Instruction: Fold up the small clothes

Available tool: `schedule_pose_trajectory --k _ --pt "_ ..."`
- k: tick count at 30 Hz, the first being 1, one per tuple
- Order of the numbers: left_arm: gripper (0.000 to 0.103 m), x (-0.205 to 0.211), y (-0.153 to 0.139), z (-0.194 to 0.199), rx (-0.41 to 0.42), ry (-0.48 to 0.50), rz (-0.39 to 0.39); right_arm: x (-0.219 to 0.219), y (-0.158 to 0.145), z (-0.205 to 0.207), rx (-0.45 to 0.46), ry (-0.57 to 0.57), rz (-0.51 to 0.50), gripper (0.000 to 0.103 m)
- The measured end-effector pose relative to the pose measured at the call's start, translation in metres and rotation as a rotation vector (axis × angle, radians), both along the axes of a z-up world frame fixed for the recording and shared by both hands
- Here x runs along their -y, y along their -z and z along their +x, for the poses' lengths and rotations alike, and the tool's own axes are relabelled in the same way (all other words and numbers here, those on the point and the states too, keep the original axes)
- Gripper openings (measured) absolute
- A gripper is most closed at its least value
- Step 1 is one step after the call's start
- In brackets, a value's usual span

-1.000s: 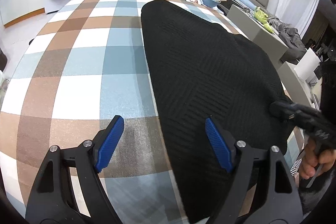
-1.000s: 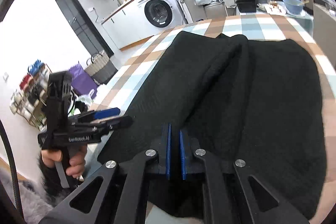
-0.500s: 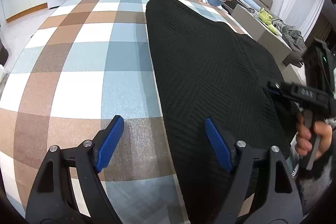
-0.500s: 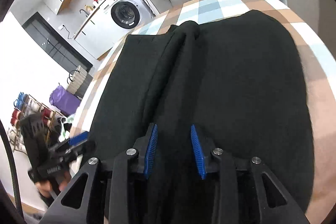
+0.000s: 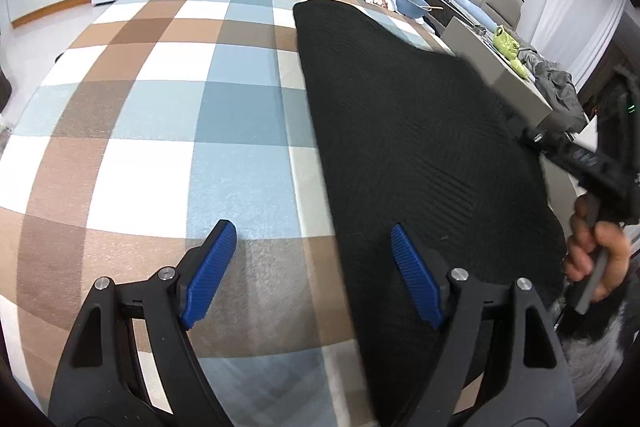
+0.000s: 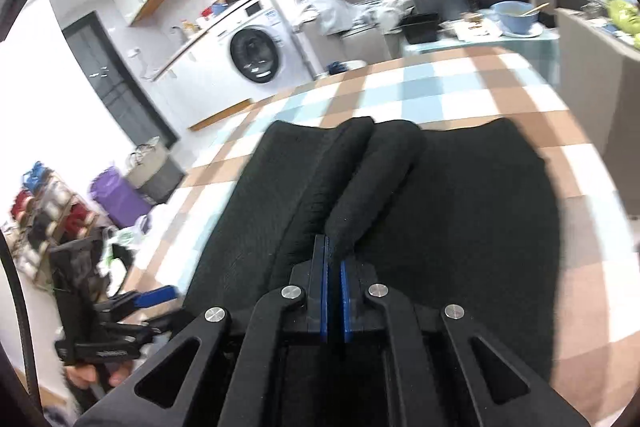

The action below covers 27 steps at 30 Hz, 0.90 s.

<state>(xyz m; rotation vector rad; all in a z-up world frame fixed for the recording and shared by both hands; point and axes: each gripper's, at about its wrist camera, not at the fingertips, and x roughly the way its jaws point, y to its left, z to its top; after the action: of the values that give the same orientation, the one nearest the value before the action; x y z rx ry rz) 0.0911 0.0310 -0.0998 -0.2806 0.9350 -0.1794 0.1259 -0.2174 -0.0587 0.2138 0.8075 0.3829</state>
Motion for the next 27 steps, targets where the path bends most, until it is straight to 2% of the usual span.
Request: schedule_pose_trajectory --k 3,5,8,9,10,11,12,13,14,15,17,19,27 --pt "0.078 0.007 0.000 0.008 0.000 0.006 0.012 0.017 0.028 0.015 -0.149 0.006 0.017 0.009" --pt "0.078 0.010 0.000 0.013 -0.001 0.004 -0.001 0.024 0.032 0.013 -0.165 0.039 0.031 0.012" --pt "0.077 0.015 -0.001 0.025 0.006 0.007 -0.025 0.037 0.031 0.000 -0.153 0.024 0.046 0.018" --pt "0.075 0.017 0.000 0.027 0.004 0.006 -0.030 0.040 0.031 -0.006 -0.144 0.019 0.048 0.025" --pt "0.065 0.019 0.000 0.031 0.003 0.005 -0.040 0.039 0.030 -0.007 -0.143 0.010 0.051 0.031" --pt "0.055 0.021 0.001 0.034 0.006 0.008 -0.054 0.039 0.030 -0.011 -0.144 -0.001 0.056 0.034" --pt "0.051 0.024 0.001 0.037 0.010 0.017 -0.066 0.039 0.033 -0.015 -0.146 -0.013 0.057 0.034" --pt "0.039 0.028 0.003 0.042 0.009 0.025 -0.071 0.040 0.037 -0.018 -0.144 -0.022 0.055 0.034" --pt "0.035 0.030 0.004 0.045 0.005 0.025 -0.072 0.039 0.037 -0.020 -0.139 -0.026 0.055 0.035" --pt "0.032 0.032 0.004 0.046 0.010 0.017 -0.064 0.039 0.038 -0.023 -0.137 -0.024 0.058 0.035" --pt "0.016 0.037 0.000 0.045 0.035 0.017 -0.036 0.034 0.035 -0.018 -0.141 -0.027 0.072 0.035" --pt "0.010 0.039 -0.004 0.043 0.053 0.015 -0.015 0.035 0.035 -0.018 -0.146 -0.029 0.083 0.035" --pt "0.008 0.023 -0.003 0.025 0.068 0.006 0.008 0.005 0.036 -0.023 -0.126 -0.037 0.046 0.035"
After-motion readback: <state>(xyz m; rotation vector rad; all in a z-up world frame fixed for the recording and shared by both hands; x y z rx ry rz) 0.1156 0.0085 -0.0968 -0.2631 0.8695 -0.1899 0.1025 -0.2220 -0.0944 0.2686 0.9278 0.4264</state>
